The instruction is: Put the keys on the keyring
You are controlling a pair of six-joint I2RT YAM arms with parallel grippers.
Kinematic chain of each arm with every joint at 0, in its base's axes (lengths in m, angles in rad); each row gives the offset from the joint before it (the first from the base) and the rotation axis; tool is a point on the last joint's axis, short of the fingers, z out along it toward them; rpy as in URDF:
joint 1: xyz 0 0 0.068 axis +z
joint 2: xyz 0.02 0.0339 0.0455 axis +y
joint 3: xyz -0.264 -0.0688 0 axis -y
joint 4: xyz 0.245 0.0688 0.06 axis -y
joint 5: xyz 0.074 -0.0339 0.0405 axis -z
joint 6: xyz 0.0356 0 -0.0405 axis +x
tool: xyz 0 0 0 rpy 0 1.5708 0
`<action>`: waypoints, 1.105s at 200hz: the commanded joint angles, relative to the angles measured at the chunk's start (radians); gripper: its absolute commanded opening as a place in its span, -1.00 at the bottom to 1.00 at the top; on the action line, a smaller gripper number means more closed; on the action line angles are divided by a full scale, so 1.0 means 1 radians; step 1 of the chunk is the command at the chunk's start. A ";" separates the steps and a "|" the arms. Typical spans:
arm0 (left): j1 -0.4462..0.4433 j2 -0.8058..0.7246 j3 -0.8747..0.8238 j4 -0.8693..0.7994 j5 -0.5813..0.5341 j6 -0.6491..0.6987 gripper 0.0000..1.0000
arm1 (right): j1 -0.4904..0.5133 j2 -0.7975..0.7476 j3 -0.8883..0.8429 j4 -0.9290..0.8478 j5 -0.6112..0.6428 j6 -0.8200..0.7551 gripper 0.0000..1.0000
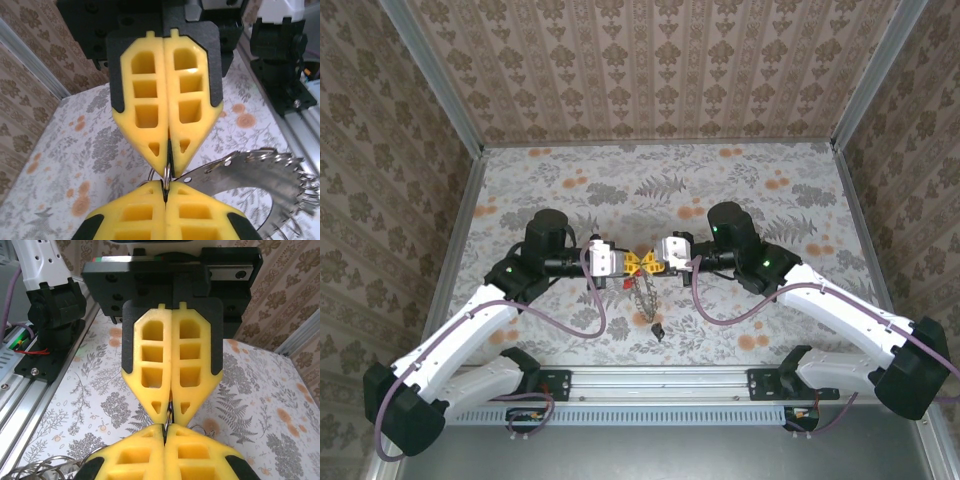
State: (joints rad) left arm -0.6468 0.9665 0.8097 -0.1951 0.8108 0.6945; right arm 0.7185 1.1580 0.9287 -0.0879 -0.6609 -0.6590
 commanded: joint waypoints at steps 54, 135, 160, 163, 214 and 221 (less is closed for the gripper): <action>-0.031 -0.039 -0.004 0.081 -0.117 0.052 -1.00 | 0.014 -0.081 -0.063 0.118 0.096 0.022 -0.80; -0.032 -0.042 -0.013 0.140 -0.047 0.039 -1.00 | 0.013 -0.158 -0.130 0.123 0.162 0.022 -0.35; -0.032 -0.031 -0.004 0.154 0.000 0.019 -1.00 | 0.012 -0.172 -0.133 0.116 0.161 0.021 -0.35; -0.033 -0.031 -0.003 0.156 0.003 0.016 -1.00 | 0.012 -0.173 -0.133 0.117 0.161 0.022 -0.35; -0.032 -0.019 -0.010 0.257 0.044 -0.085 -1.00 | 0.012 -0.176 -0.136 0.111 0.153 0.024 -0.49; -0.032 -0.018 -0.016 0.278 0.048 -0.105 -1.00 | 0.013 -0.176 -0.136 0.114 0.151 0.027 -0.49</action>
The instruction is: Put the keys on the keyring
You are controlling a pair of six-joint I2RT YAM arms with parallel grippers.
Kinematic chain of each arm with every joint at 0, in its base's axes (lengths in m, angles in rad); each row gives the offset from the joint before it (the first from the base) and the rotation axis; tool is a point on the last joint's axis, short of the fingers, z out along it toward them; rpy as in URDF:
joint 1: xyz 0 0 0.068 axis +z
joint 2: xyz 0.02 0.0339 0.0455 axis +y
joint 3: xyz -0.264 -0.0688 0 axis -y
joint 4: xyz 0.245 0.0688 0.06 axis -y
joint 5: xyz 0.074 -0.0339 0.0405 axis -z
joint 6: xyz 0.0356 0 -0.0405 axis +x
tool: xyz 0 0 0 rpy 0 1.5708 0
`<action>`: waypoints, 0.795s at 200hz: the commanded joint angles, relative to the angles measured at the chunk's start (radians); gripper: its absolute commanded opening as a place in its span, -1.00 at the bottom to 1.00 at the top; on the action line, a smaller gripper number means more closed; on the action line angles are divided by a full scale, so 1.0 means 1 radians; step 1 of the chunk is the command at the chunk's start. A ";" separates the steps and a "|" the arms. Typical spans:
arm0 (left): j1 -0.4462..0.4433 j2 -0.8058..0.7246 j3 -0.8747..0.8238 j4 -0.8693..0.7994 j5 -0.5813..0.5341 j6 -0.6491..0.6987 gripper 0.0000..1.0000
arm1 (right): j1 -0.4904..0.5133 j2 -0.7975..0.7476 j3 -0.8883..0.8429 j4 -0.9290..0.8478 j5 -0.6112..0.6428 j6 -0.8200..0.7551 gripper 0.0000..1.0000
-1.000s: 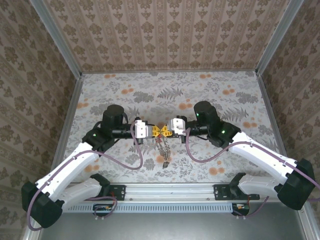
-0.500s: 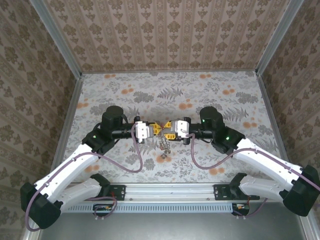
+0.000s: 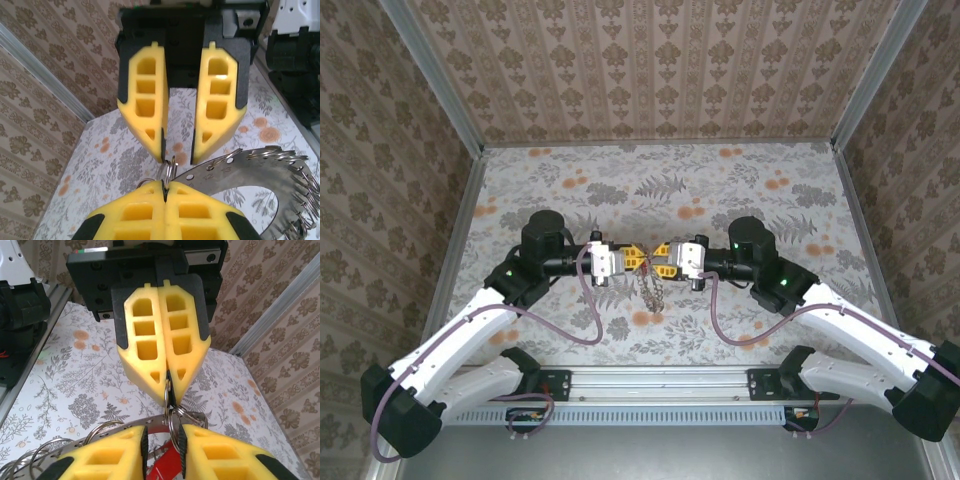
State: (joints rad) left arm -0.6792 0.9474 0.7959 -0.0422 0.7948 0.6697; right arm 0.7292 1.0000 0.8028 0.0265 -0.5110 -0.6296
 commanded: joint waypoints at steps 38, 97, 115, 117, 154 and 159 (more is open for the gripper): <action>0.000 0.017 -0.026 0.212 0.095 -0.155 -1.00 | 0.002 -0.015 -0.019 0.036 -0.006 0.018 -0.55; 0.004 0.049 -0.040 0.288 0.129 -0.227 -1.00 | 0.002 -0.024 -0.023 0.047 0.001 0.025 -0.56; 0.010 0.053 -0.035 0.294 0.158 -0.246 -1.00 | 0.001 -0.046 -0.047 0.062 0.041 0.023 -0.43; 0.011 0.053 -0.036 0.295 0.161 -0.248 -1.00 | 0.000 -0.052 -0.049 0.062 0.045 0.022 -0.43; 0.026 0.056 -0.016 0.233 0.233 -0.241 -1.00 | -0.010 -0.085 -0.051 -0.003 0.071 -0.010 -0.55; 0.026 0.058 -0.011 0.221 0.241 -0.235 -1.00 | -0.010 -0.088 -0.051 -0.006 0.071 -0.012 -0.56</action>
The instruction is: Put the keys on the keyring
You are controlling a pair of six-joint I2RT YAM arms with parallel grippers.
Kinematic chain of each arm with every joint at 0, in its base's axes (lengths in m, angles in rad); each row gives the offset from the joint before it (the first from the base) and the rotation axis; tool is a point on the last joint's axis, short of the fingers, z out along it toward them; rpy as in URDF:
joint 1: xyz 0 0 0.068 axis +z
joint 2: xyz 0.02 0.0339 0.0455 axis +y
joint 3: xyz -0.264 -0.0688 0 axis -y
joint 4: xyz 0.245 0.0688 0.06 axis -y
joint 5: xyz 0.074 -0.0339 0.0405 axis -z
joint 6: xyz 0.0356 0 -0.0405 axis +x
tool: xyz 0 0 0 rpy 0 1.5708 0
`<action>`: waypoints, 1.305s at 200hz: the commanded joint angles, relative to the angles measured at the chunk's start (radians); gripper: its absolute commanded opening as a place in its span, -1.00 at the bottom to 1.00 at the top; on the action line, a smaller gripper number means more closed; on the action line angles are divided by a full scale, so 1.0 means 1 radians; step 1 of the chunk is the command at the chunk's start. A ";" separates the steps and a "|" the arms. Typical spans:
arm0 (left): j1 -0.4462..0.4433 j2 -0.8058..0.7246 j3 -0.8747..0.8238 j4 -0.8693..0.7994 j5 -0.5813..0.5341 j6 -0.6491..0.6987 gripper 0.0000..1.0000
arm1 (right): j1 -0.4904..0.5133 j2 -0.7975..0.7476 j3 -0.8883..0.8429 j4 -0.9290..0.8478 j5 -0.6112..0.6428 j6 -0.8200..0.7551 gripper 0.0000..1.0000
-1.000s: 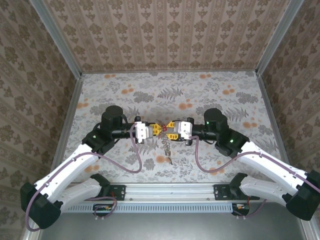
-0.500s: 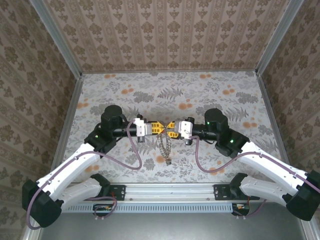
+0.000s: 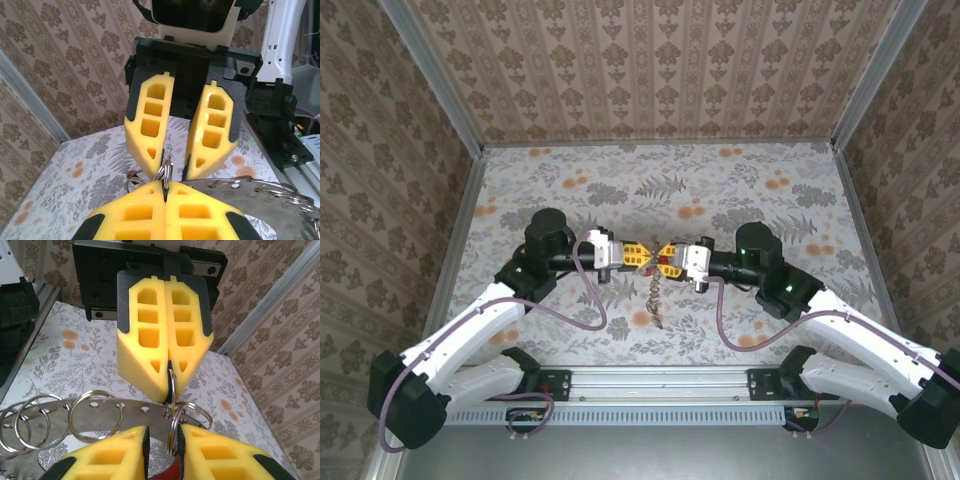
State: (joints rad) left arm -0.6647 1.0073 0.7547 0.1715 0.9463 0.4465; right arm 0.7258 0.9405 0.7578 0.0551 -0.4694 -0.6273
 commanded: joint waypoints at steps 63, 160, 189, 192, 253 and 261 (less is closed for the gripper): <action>0.009 0.025 0.055 0.010 0.138 -0.028 -1.00 | -0.012 -0.013 -0.002 -0.007 0.040 0.007 -0.78; -0.005 0.056 0.053 0.109 0.139 -0.101 -1.00 | -0.040 -0.066 -0.030 0.017 -0.017 0.071 -0.50; -0.002 0.076 0.046 0.193 0.135 -0.172 -1.00 | -0.046 -0.106 -0.060 0.005 -0.043 0.111 -0.55; -0.002 0.078 0.043 0.200 0.137 -0.180 -1.00 | -0.047 -0.110 -0.062 0.006 -0.045 0.117 -0.56; 0.002 0.103 0.039 0.272 0.148 -0.261 -1.00 | -0.046 -0.152 -0.109 0.103 -0.037 0.202 -0.66; 0.002 0.103 0.039 0.274 0.145 -0.269 -1.00 | -0.046 -0.152 -0.112 0.111 -0.039 0.210 -0.66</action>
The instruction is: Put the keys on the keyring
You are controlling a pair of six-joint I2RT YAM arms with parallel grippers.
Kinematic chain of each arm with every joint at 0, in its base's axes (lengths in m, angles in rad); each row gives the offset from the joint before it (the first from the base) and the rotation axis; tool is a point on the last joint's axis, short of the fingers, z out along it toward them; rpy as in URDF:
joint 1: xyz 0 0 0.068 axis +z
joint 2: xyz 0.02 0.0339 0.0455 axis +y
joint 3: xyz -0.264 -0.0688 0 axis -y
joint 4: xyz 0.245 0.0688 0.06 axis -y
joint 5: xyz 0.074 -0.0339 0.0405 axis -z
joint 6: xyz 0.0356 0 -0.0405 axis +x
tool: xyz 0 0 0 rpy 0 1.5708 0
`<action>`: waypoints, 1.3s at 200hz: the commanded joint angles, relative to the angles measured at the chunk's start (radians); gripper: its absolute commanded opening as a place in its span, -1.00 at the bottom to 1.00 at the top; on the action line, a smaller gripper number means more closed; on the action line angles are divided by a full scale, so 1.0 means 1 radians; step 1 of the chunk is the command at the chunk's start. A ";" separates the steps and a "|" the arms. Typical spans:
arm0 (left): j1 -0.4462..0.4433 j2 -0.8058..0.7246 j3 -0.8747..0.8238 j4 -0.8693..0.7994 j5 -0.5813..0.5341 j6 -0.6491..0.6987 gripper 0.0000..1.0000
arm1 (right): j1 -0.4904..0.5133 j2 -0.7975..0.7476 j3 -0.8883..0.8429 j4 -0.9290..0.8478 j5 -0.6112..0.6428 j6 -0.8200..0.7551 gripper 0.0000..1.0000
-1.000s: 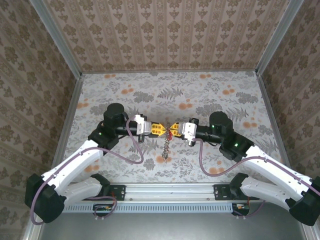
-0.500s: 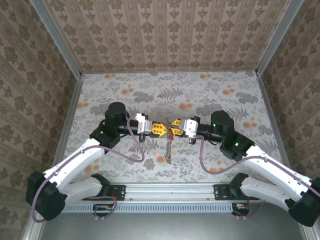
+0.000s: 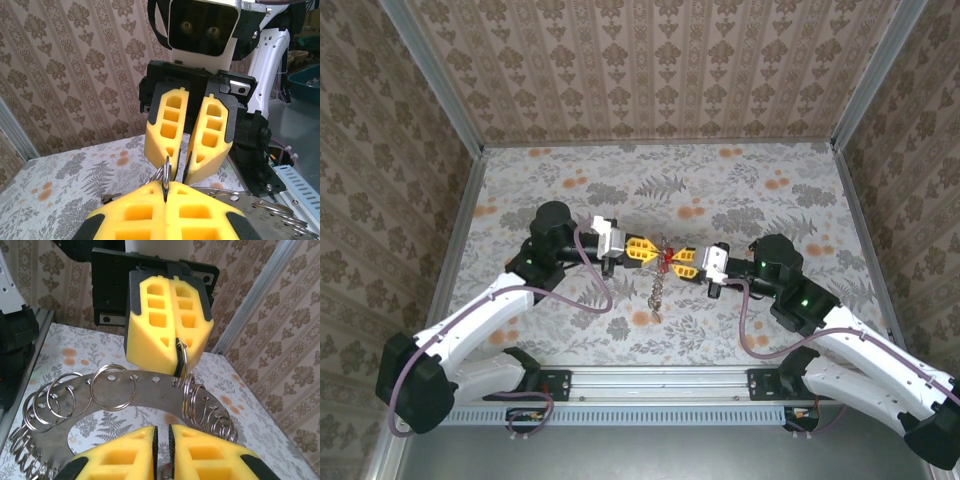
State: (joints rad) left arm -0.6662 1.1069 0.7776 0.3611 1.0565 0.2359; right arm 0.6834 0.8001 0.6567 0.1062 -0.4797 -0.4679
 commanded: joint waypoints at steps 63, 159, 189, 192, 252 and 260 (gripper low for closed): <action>-0.001 0.011 0.018 0.090 0.033 -0.080 -1.00 | -0.005 0.044 -0.023 0.178 -0.059 0.118 -0.54; -0.005 0.022 0.010 0.118 0.042 -0.089 -1.00 | -0.008 0.091 -0.002 0.212 -0.066 0.111 -0.47; -0.006 0.028 0.012 0.116 0.042 -0.086 -1.00 | -0.013 0.085 0.002 0.208 -0.070 0.109 -0.49; -0.006 0.028 0.011 0.117 0.042 -0.086 -1.00 | -0.013 0.085 0.004 0.206 -0.071 0.109 -0.50; -0.007 0.031 0.012 0.101 0.044 -0.076 -1.00 | -0.016 0.090 0.009 0.207 -0.077 0.106 -0.55; -0.007 0.033 0.012 0.099 0.045 -0.076 -1.00 | -0.018 0.090 0.009 0.208 -0.077 0.107 -0.58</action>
State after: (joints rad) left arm -0.6670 1.1336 0.7776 0.4202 1.0706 0.1699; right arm 0.6727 0.8944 0.6460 0.2890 -0.5316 -0.3660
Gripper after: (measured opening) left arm 0.044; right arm 0.228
